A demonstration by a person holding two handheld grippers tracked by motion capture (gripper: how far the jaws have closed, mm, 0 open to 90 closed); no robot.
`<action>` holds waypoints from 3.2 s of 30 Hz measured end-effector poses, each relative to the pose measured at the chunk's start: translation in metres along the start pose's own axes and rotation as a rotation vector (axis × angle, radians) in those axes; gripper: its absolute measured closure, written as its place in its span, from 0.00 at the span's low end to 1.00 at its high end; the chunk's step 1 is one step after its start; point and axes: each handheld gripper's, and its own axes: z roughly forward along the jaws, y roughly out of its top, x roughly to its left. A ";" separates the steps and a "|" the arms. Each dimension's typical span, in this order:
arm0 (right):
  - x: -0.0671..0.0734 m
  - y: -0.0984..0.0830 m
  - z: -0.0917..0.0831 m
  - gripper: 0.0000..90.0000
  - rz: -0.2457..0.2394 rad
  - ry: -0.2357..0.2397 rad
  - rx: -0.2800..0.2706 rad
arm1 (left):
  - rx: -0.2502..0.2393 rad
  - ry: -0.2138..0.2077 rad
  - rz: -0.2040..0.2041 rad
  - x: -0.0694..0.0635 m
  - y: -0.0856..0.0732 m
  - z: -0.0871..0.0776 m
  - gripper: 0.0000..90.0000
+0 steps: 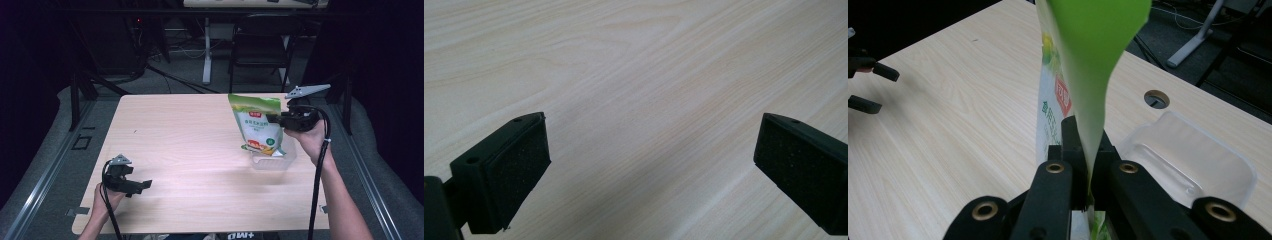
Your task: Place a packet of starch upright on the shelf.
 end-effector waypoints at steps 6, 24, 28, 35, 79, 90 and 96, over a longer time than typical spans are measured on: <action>-0.005 -0.004 -0.001 1.00 0.012 -0.011 -0.002 | 0.000 0.000 0.001 0.000 0.000 0.000 0.02; -0.026 -0.030 0.006 1.00 0.028 -0.041 -0.007 | 0.008 -0.004 0.004 0.000 0.000 0.000 0.02; -0.032 -0.037 0.007 1.00 0.020 -0.051 -0.021 | 0.008 -0.003 0.005 0.000 0.000 0.000 0.02; -0.042 -0.049 0.008 1.00 0.031 -0.079 -0.032 | 0.007 -0.002 0.003 0.000 0.000 0.000 0.02; -0.043 -0.058 0.006 1.00 0.034 -0.142 -0.026 | 0.016 0.000 0.004 -0.001 0.000 0.001 0.02; -0.060 -0.078 0.004 1.00 0.111 -0.188 -0.050 | 0.015 0.002 0.004 0.000 0.000 0.001 0.02; -0.066 -0.088 0.004 1.00 0.142 -0.210 -0.053 | 0.015 0.003 0.003 0.000 0.000 0.001 0.02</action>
